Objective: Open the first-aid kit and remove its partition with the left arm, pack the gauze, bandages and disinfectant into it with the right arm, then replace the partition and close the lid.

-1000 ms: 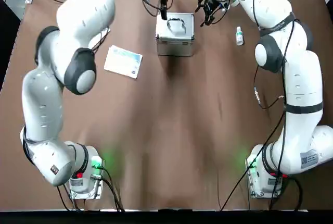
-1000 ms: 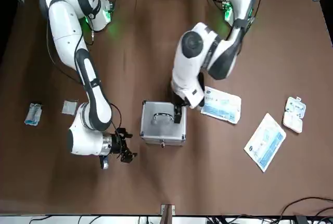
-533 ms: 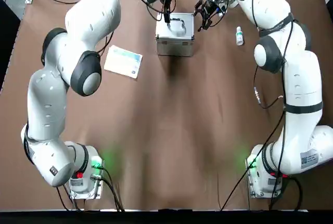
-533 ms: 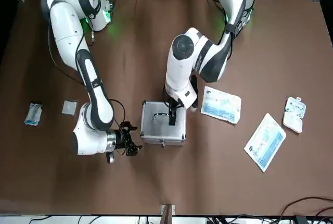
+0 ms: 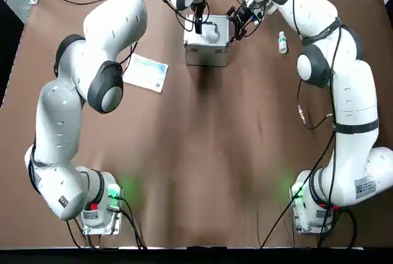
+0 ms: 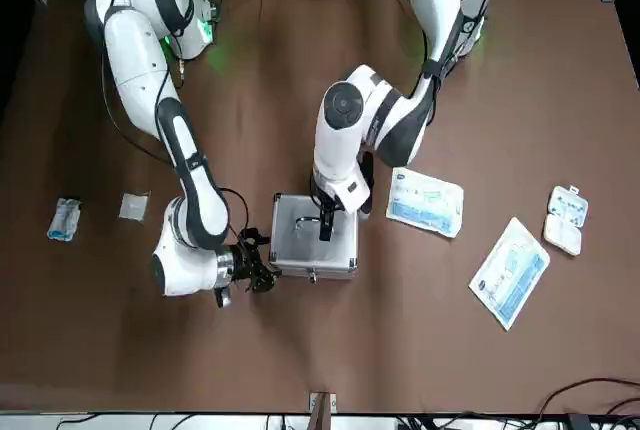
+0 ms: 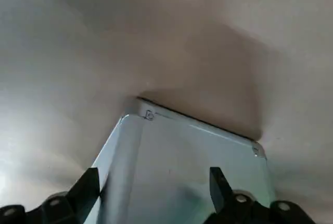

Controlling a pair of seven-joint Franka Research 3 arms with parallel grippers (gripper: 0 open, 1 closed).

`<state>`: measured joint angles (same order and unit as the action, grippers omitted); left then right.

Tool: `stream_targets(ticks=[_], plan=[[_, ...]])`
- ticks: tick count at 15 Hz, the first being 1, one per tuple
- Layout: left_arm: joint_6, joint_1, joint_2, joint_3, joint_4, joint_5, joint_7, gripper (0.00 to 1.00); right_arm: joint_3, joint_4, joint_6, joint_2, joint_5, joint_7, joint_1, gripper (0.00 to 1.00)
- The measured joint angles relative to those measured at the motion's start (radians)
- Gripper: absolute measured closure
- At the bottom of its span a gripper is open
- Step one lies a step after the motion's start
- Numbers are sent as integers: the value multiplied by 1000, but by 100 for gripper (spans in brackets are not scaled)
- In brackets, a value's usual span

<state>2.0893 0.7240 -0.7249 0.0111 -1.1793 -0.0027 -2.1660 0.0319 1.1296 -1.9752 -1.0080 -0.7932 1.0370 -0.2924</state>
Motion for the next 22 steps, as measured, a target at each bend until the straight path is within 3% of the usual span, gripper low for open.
stream_targets(ticks=[11, 22], plan=[[29, 0, -7, -8, 0, 0, 43, 0, 2, -6, -8, -6, -10, 0, -3, 13], [51, 8, -28, -19, 0, 0, 43, 0, 2, -7, -8, -7, -10, 0, -3, 14]])
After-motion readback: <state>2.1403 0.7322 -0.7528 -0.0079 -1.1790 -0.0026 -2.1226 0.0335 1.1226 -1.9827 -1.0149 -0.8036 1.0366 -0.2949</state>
